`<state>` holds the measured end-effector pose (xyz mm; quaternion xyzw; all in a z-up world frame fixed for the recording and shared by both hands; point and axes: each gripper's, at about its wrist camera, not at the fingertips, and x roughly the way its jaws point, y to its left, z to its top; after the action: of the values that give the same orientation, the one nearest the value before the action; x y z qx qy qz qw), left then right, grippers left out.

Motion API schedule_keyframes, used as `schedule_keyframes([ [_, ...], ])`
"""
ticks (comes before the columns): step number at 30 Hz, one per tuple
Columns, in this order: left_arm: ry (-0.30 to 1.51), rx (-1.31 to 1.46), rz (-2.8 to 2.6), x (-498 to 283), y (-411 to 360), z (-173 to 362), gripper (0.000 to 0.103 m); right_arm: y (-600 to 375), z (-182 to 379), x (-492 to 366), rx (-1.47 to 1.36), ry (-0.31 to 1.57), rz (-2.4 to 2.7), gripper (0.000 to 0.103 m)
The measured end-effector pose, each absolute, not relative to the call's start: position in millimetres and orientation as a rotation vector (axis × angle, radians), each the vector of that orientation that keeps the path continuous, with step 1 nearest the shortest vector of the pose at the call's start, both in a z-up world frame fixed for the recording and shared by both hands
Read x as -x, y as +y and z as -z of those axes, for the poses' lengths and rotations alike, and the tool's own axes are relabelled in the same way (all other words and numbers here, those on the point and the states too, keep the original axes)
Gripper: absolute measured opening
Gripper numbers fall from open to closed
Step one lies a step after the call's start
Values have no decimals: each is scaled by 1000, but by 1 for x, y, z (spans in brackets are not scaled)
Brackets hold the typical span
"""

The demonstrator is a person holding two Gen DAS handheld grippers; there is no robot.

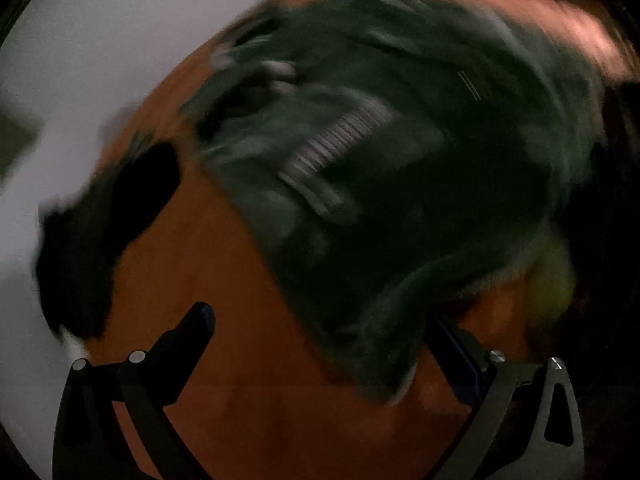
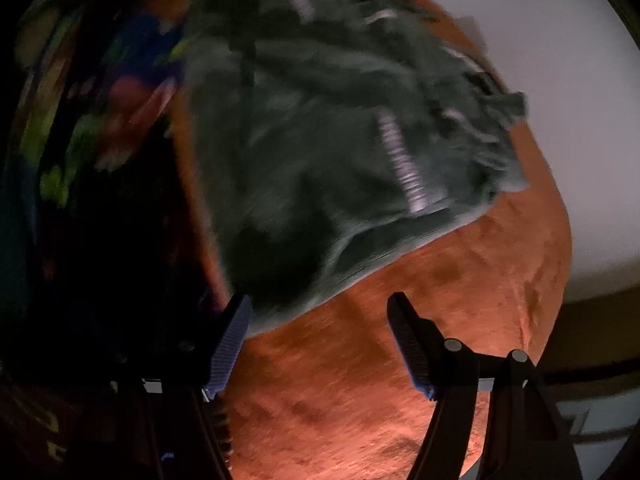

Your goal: Fold clothes

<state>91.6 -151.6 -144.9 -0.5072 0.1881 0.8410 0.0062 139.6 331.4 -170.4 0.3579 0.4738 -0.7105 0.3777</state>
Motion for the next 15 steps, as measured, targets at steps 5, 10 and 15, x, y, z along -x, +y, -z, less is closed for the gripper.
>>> schedule_keyframes([
  [5, 164, 1474, -2863, -6, -182, 73, 102, 308, 117, -55, -970, 992, 1980, 69],
  [10, -16, 1305, -2916, 89, -210, 20, 102, 273, 58, 64, -993, 648, 2162, 73],
  [15, -248, 1309, -2832, 175, -223, 26, 102, 242, 30, 181, -1054, 282, 2217, 87],
])
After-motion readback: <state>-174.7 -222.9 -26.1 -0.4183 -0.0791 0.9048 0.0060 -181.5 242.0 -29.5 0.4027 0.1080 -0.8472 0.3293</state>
